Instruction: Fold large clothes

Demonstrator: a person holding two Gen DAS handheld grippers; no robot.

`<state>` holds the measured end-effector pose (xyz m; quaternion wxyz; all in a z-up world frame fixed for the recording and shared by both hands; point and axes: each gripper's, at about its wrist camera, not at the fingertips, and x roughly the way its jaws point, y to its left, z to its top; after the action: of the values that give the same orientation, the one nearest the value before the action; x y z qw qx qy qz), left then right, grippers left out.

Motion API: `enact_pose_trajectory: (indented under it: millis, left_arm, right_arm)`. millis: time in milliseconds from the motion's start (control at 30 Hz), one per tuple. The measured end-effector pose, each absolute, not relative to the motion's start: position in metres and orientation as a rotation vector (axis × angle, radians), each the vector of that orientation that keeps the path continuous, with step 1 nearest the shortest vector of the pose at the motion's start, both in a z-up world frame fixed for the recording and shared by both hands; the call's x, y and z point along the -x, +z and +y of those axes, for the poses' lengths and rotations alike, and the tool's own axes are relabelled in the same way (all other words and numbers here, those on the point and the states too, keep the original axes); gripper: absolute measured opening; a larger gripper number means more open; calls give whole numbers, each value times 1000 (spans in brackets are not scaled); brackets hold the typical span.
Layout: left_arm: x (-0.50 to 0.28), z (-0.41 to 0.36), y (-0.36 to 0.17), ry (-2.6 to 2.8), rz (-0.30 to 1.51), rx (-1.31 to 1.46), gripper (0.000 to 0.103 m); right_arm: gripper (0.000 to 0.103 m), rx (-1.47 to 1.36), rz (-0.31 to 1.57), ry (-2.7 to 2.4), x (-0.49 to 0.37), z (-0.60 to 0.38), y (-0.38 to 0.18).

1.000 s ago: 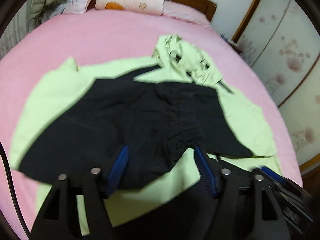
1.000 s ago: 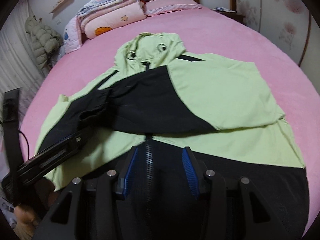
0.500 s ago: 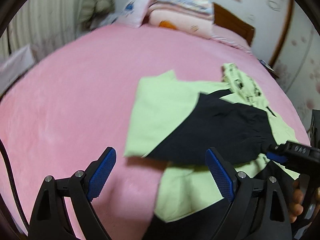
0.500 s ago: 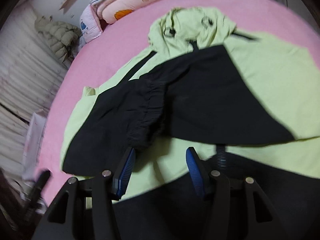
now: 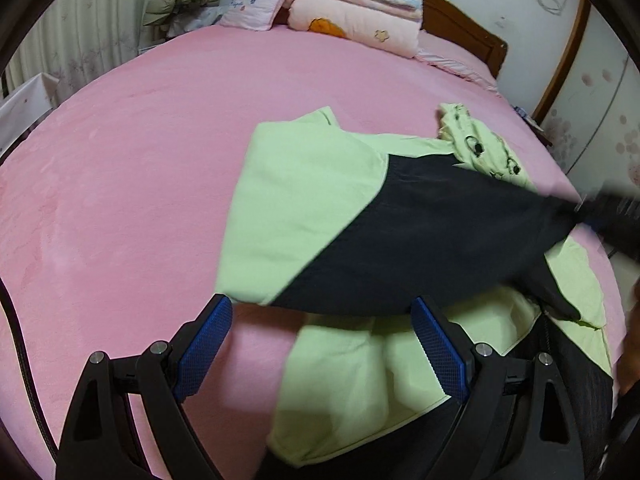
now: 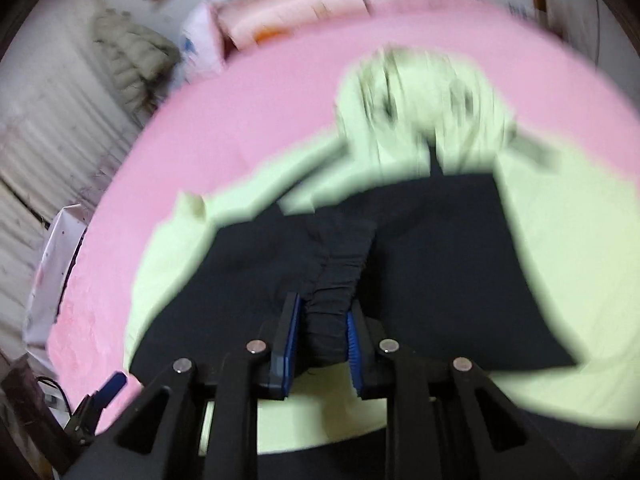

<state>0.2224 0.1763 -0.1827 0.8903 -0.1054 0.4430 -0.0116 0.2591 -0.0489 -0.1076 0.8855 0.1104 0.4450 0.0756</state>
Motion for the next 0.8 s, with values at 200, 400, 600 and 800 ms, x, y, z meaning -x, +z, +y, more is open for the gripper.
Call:
enact_pose_trajectory:
  millis: [200,400,600,800]
  left_arm:
    - [-243,149,-180,23,872,168,90]
    - [-272,141,-196,131,949,139,59]
    - [-275,161,-215,106,1026,312,43]
    - [-271,176,-221,87,1036,342,43]
  right_arm:
    - [20,-124,636,62,-252,-86,-8]
    - [18,-76,575,-113,-242,-140,1]
    - [2,-95,749,-248,-232,-198,-71]
    - [1,-199,964,-299,-211,-234,-151]
